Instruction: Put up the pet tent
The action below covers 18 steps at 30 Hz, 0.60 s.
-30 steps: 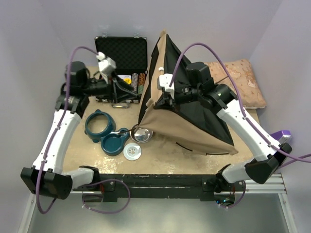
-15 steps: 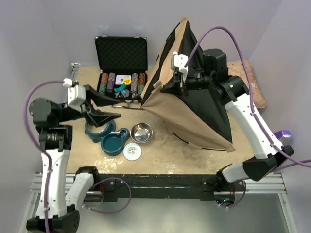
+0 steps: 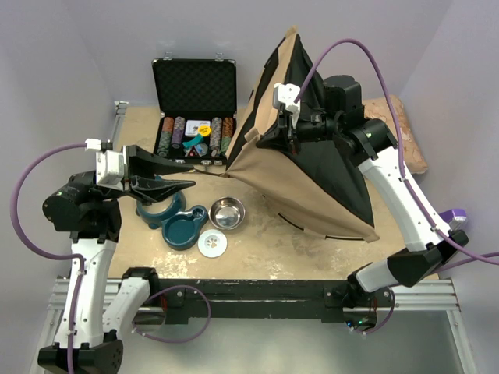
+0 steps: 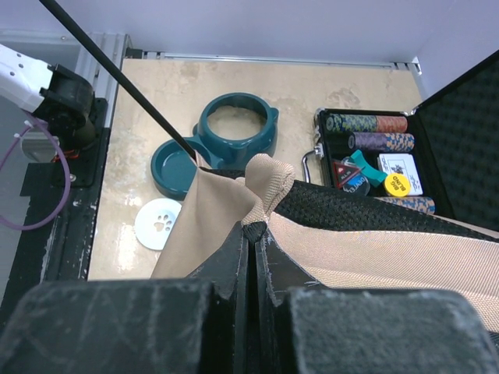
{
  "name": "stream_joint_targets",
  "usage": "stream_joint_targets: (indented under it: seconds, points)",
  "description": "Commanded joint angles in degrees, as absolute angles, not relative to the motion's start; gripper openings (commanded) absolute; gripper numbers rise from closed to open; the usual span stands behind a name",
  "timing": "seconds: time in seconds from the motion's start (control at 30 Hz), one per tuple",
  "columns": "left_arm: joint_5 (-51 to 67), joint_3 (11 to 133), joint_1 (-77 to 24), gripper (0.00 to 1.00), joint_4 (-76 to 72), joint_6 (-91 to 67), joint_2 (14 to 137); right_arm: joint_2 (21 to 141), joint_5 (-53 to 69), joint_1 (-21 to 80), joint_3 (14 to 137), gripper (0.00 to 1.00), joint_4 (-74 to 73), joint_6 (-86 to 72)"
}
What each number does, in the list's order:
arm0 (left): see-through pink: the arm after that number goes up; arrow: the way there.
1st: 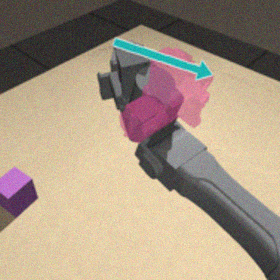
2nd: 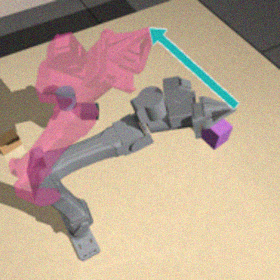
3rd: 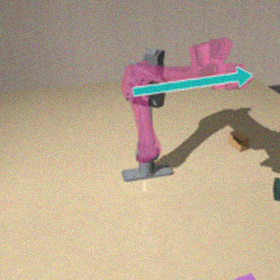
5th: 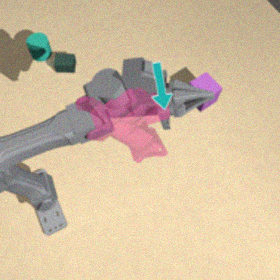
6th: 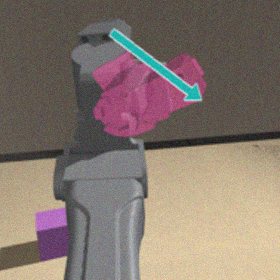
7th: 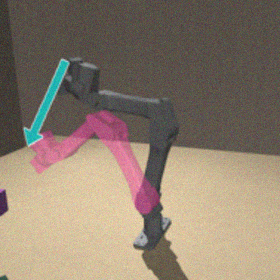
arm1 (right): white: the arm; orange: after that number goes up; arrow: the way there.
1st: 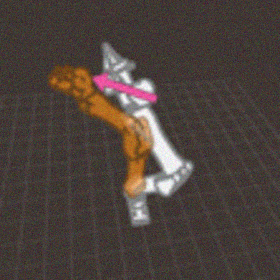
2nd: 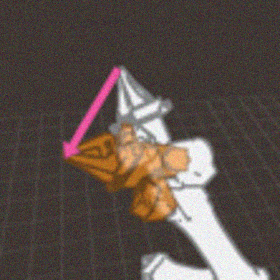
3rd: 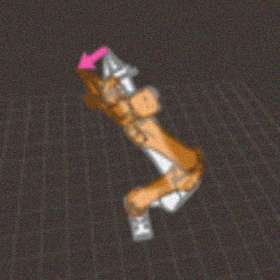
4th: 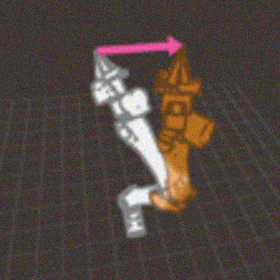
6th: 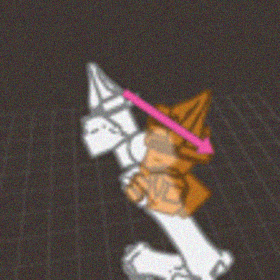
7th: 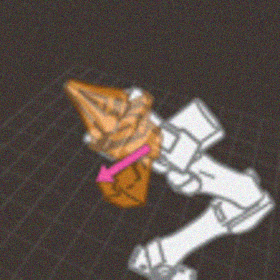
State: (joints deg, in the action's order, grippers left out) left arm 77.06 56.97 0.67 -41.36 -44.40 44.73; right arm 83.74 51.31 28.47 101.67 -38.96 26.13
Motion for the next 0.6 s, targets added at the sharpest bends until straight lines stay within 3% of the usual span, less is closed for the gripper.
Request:
stream_joint_targets:
  seconds: [0.0,0.57]
  points:
    - [74.1,56.3,-1.8,0.37,-45.3,-44.0,46.1,82.4,53.4,28.2,103.7,0.0,-36.3,24.8]
    - [73.5,53.4,-7.5,0.28,-47.1,-41.5,49.8,83.2,53.8,28.3,104.4,0.0,-35.6,24.1]
